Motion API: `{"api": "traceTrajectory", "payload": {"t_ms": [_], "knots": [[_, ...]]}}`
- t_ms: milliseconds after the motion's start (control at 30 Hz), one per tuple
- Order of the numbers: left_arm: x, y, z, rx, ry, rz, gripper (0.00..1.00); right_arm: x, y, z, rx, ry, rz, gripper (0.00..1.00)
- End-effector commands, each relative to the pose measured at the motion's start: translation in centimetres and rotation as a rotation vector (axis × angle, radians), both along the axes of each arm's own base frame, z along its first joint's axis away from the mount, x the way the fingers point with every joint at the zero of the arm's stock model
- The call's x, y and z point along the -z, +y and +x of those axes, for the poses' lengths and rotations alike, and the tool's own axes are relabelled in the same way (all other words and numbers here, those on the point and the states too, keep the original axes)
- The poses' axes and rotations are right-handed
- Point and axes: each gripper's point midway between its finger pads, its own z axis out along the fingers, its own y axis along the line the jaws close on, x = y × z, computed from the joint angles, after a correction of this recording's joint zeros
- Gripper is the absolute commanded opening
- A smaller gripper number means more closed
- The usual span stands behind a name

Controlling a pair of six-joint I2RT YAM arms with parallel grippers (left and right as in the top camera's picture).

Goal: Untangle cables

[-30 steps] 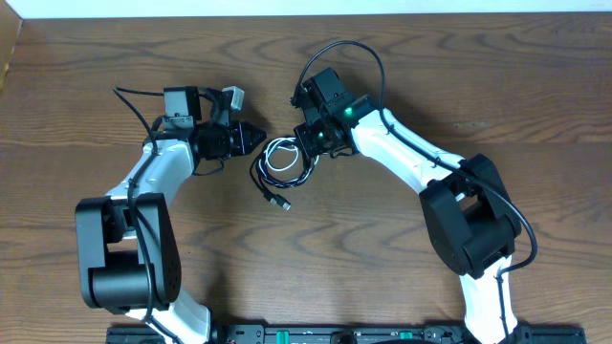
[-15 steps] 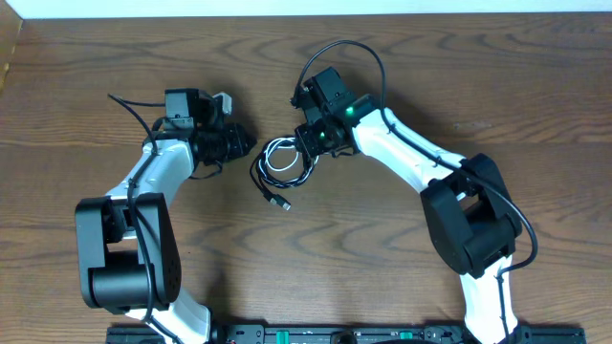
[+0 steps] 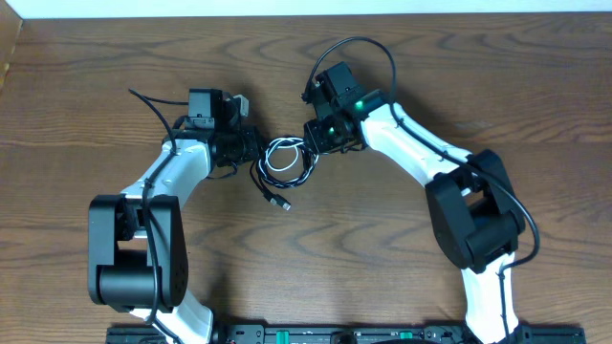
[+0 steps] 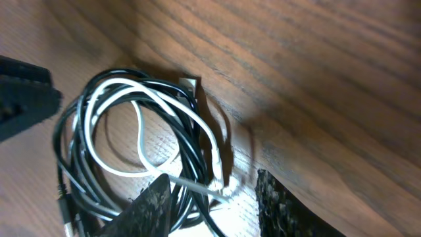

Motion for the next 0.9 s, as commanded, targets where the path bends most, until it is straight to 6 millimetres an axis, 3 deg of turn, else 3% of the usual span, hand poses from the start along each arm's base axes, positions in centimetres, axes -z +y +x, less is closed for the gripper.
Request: {"api": "traceTrajectory", "payload": {"t_ms": [0, 167, 300, 367, 400, 433, 500, 600, 867], "knots": [[-0.3, 0.3, 0.3, -0.021, -0.011, 0.019, 0.29, 4.2, 0.6, -1.4, -0.039, 0.066, -0.04, 0.38], [-0.4, 0.3, 0.5, -0.021, -0.017, 0.019, 0.3, 6.8, 1.5, -2.1, -0.062, 0.085, -0.053, 0.37], [-0.4, 0.7, 0.6, -0.029, -0.018, 0.018, 0.31, 7.3, 1.8, -2.4, -0.107, 0.071, -0.063, 0.36], [-0.4, 1.2, 0.6, -0.043, -0.016, 0.018, 0.33, 7.0, 1.9, -2.3, -0.131, 0.053, -0.062, 0.07], [-0.4, 1.5, 0.7, -0.055, -0.014, 0.016, 0.33, 6.8, 1.8, -2.2, -0.133, 0.047, -0.061, 0.01], [-0.4, 1.9, 0.7, -0.069, -0.011, 0.013, 0.33, 6.6, 1.8, -2.0, -0.131, 0.042, -0.058, 0.01], [-0.5, 2.7, 0.9, -0.094, -0.006, -0.004, 0.34, 5.6, 1.7, -1.5, -0.124, 0.027, -0.044, 0.01], [-1.2, 2.9, 0.9, -0.09, -0.009, -0.088, 0.43, 3.3, 1.7, -0.7, -0.119, 0.004, 0.009, 0.01], [-5.1, 2.6, 0.7, 0.078, -0.144, -0.352, 0.48, -5.2, 1.9, 0.6, -0.157, -0.054, 0.256, 0.01]]}}
